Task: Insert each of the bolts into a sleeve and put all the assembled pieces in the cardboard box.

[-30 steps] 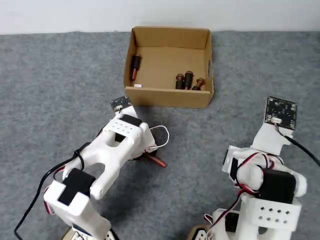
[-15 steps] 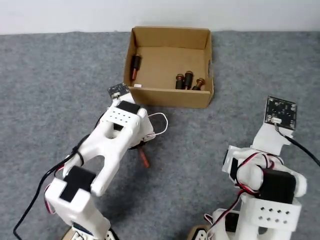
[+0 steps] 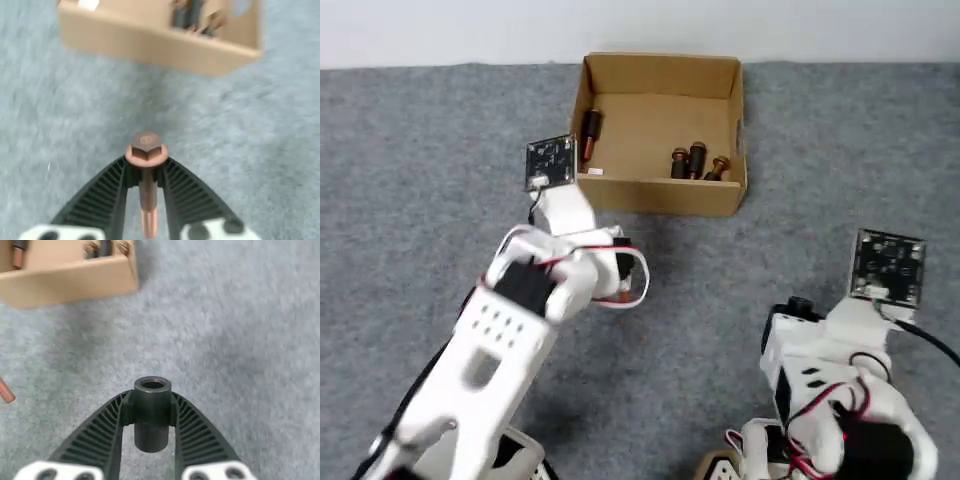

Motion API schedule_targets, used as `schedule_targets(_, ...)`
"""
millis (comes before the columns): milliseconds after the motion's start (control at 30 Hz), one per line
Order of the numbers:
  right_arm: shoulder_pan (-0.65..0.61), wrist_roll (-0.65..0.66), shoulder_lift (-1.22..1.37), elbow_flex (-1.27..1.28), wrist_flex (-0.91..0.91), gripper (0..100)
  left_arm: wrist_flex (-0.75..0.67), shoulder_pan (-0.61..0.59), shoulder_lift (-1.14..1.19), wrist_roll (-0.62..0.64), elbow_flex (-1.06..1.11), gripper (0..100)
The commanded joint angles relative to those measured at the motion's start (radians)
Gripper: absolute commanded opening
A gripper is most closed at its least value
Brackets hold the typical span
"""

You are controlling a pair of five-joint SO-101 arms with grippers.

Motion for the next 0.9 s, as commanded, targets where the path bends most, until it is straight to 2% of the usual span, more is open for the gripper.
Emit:
schedule_targets(0,-0.041,0.012,-0.033,0.034,-0.054,0.8,-0.107,0.008,-0.192,-0.097,0.056,0)
schedule_targets(233,-0.142,0.012,-0.185,0.190,-0.183,0.8,-0.304,0.008,-0.459,-0.232,0.213,0)
schedule_targets(500,-0.312,0.014,-0.516,0.439,-0.274,0.8,-0.325,0.008,-0.698,-0.272,0.337,0)
schedule_targets(600,-0.343,0.012,-0.503,0.479,-0.308,0.8,-0.325,0.008,-0.775,-0.272,0.367,0)
schedule_targets(700,-0.392,0.020,-0.501,0.517,-0.417,0.8,-0.341,0.008,-0.844,-0.272,0.397,0)
schedule_targets(867,-0.561,0.021,-0.499,0.589,-0.547,0.8,-0.425,0.008,-0.953,-0.270,0.441,0)
